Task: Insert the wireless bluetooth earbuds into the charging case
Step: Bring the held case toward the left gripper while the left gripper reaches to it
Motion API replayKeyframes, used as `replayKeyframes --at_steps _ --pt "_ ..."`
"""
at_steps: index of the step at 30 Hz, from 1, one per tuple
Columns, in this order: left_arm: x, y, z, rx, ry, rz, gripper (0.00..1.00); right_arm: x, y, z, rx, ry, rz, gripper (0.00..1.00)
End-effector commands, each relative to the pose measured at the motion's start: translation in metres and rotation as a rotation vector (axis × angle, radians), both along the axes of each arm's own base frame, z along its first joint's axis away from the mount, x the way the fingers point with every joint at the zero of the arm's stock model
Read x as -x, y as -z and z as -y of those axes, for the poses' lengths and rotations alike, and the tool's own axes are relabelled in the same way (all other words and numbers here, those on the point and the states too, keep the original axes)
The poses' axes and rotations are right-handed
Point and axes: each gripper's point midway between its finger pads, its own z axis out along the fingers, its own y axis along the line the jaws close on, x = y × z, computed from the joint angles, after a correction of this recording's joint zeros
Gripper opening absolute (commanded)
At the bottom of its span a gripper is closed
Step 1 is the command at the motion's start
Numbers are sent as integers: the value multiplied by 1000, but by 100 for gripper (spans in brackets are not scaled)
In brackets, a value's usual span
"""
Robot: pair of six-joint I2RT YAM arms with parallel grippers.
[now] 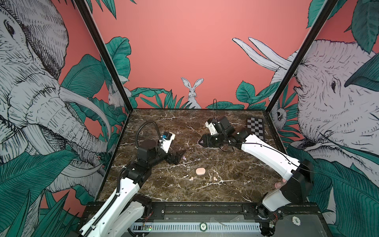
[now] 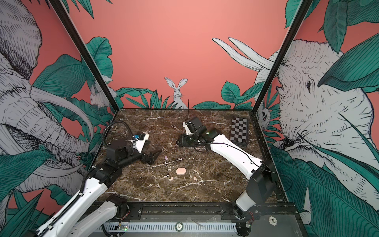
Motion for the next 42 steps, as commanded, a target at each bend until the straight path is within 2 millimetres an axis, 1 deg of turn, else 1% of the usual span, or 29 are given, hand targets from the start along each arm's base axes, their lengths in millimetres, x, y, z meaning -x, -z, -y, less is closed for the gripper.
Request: replayKeyframes --at_steps 1,4,9,13,15,22,26,29,35,42 --pt "6 -10 16 -177 185 258 99 11 -28 -6 -81 -80 55 0" --pt "5 -7 26 -206 234 323 99 20 -28 -6 -88 -113 27 0" --pt "1 -2 46 -215 316 309 99 34 -24 -14 -145 -170 -27 0" --pt "0 5 59 -264 360 329 99 41 -23 -16 -156 -194 -43 0" --pt "-1 4 63 -260 373 333 99 41 -22 -15 -146 -194 -39 0" --pt "0 12 73 -244 388 357 97 48 -19 -24 -164 -221 -53 0" --pt "3 15 80 -231 411 349 94 52 -20 -31 -176 -243 -51 0" --pt "7 22 83 -259 439 326 91 53 -22 -34 -179 -242 -44 0" --pt "11 29 83 -274 459 311 87 56 -19 -37 -169 -246 -45 0" --pt "10 25 82 -279 448 335 78 56 -18 -37 -160 -245 -45 0"
